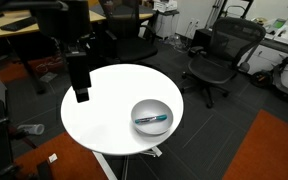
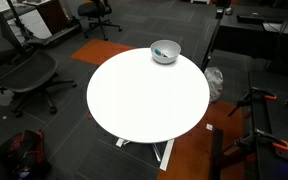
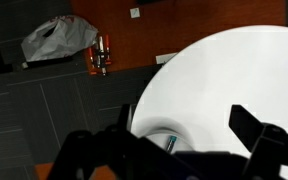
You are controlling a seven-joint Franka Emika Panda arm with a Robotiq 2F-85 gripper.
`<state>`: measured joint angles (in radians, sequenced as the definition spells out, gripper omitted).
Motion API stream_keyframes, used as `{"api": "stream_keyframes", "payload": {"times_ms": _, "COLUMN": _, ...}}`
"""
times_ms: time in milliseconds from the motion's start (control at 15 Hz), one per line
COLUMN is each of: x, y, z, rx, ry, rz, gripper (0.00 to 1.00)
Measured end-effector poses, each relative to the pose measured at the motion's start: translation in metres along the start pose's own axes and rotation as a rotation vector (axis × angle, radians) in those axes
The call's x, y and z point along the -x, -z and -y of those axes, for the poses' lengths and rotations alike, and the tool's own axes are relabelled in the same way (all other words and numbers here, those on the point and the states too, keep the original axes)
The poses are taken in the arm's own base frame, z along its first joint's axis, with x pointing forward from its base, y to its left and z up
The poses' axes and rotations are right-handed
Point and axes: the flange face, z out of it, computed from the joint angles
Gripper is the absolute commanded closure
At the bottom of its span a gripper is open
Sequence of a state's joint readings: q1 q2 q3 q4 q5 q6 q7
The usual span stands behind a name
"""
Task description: Take the green marker out of the grey bowl
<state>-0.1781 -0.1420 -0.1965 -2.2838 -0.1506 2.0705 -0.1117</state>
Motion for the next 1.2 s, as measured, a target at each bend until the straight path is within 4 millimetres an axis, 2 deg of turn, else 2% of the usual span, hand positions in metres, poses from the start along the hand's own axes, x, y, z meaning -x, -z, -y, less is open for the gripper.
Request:
{"api": "stream_keyframes", "payload": {"times_ms": 200, "x": -0.009, "y": -0.002, "z": 0.003, "rx": 0.003, "ry": 0.005, "rz": -0.029, "gripper": 0.0}}
{"api": "stream_keyframes", "payload": {"times_ms": 467, "x": -0.034, "y": -0.013, "z": 0.004, "rx": 0.018, "ry": 0.002, "rz": -0.073, "gripper": 0.0}}
{"api": "stream_keyframes", "payload": {"times_ms": 1200, "x": -0.106, "y": -0.072, "z": 0.004, "rx": -0.007, "ry": -0.1, "rz": -0.158, "gripper": 0.0}}
